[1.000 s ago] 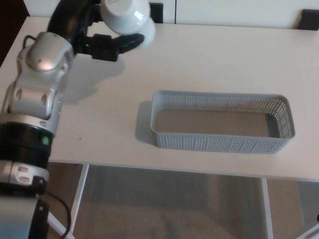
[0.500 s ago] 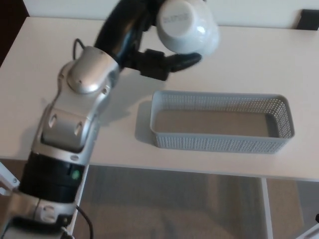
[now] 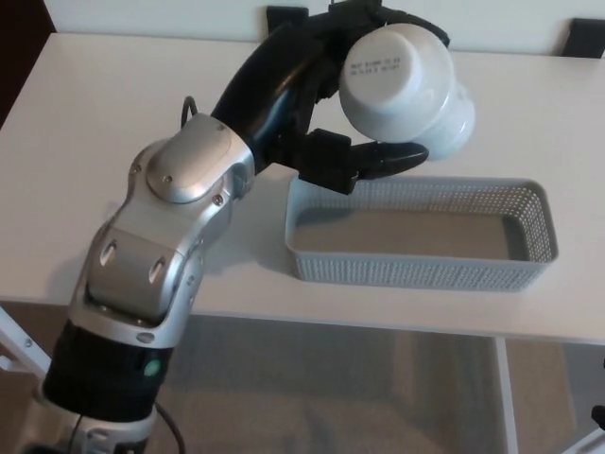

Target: The robot walk up to a desk on which a bottle is kept on the left hand side and a container is kept on the right hand side. The robot uses its left hand to pick up the bottle and places it in the container.

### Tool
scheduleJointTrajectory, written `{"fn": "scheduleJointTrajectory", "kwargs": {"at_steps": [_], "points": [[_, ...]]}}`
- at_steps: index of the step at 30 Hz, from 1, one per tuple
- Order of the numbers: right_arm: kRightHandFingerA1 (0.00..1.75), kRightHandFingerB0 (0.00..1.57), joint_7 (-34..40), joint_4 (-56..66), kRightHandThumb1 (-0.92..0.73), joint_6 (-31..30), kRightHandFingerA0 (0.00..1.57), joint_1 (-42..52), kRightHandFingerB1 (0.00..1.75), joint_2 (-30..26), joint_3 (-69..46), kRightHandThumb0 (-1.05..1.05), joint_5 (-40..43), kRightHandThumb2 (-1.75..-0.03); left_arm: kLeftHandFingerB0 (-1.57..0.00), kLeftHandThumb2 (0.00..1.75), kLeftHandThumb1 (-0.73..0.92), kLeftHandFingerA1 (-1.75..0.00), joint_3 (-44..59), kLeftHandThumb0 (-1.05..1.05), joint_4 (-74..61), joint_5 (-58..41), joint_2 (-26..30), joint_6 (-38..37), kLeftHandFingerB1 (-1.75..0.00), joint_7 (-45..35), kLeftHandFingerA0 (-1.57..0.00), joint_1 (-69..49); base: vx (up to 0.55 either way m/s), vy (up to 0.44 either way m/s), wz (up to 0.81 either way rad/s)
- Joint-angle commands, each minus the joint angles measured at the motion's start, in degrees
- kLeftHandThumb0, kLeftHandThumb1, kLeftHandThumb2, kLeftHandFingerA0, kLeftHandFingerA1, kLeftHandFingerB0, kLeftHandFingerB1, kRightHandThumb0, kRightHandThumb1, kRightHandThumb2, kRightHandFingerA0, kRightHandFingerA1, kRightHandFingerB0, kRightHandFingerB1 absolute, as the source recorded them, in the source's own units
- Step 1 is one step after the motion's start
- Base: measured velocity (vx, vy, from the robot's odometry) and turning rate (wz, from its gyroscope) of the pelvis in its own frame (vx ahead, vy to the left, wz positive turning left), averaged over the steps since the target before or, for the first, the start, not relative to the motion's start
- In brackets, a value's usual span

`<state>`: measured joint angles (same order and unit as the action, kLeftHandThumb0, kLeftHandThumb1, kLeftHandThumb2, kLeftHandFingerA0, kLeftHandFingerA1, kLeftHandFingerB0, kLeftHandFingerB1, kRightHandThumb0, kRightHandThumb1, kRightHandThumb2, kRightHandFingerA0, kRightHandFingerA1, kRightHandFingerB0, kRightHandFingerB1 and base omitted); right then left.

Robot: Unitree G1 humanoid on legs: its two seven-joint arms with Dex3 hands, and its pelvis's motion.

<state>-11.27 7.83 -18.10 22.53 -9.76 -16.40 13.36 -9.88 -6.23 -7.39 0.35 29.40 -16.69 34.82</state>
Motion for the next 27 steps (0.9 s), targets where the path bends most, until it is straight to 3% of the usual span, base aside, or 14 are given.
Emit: {"fn": "scheduleJointTrajectory", "kwargs": {"at_steps": [1, 6, 10, 16, 24, 25, 27], "points": [[0.47, 0.49, 0.15, -0.52, -0.72, -1.2, 0.46, -0.05, 0.48, -2.16, -0.37, -0.17, -1.17, -0.61, -0.69, 0.73, 0.89, -1.32, 6.29, -0.05, 4.82, -10.56, -0.24, 22.32, -1.16, -3.77, -1.05, 8.65, 0.0, 0.0, 0.0], [0.48, 0.49, 0.29, -0.74, -0.72, -0.99, 0.47, -0.9, 0.48, -2.34, -0.15, -0.18, -1.43, -0.6, -0.69, 0.76, 0.86, -1.28, 5.64, -0.04, 7.02, -9.04, -0.03, 21.97, -1.14, -3.98, -1.07, 10.08, 0.0, 0.0, 0.0], [0.48, 0.49, 0.51, -0.93, -0.72, -0.6, 0.47, -1.48, 0.49, -2.59, 0.23, -0.19, -2.15, -0.6, -0.69, 0.76, 0.86, -1.35, 4.77, -0.07, 9.91, -7.11, -0.48, 21.7, -1.2, -3.02, -1.01, 10.62, 0.0, 0.0, 0.0], [0.48, 0.5, 0.42, -1.83, -0.7, -0.69, 0.48, -2.75, 0.49, -2.78, 0.02, -0.19, -1.85, -0.6, -0.67, 0.71, 0.89, -1.42, 4.91, -0.05, 13.02, -6.32, -0.32, 20.6, -1.14, -3.07, -0.91, 10.59, 0.0, 0.0, 0.0], [0.49, 0.49, 0.8, -1.95, -0.71, -0.75, 0.49, -3.43, 0.48, -3.01, 0.24, -0.18, -2.12, -0.6, -0.7, 0.7, 0.88, -1.43, 3.85, -0.08, 14.25, -5.3, 0.67, 21.59, -1.15, -3.32, -0.91, 11.34, 0.0, 0.0, 0.0], [0.49, 0.5, 0.82, -1.92, -0.71, -0.79, 0.5, -3.53, 0.49, -2.92, 0.24, -0.18, -2.09, -0.6, -0.65, 0.68, 0.9, -1.47, 3.61, -0.04, 14.2, -5.16, 0.88, 21.52, -1.17, -3.47, -0.82, 11.21, 0.0, 0.0, 0.0], [0.49, 0.51, 1.01, -1.51, -0.71, -1.09, 0.5, -3.64, 0.49, -2.61, 0.16, -0.18, -1.98, -0.6, -0.63, 0.67, 0.9, -1.47, 2.47, -0.02, 13.97, -4.42, 1.57, 20.88, -1.17, -3.98, -0.79, 10.66, 0.0, 0.0, 0.0]]}}
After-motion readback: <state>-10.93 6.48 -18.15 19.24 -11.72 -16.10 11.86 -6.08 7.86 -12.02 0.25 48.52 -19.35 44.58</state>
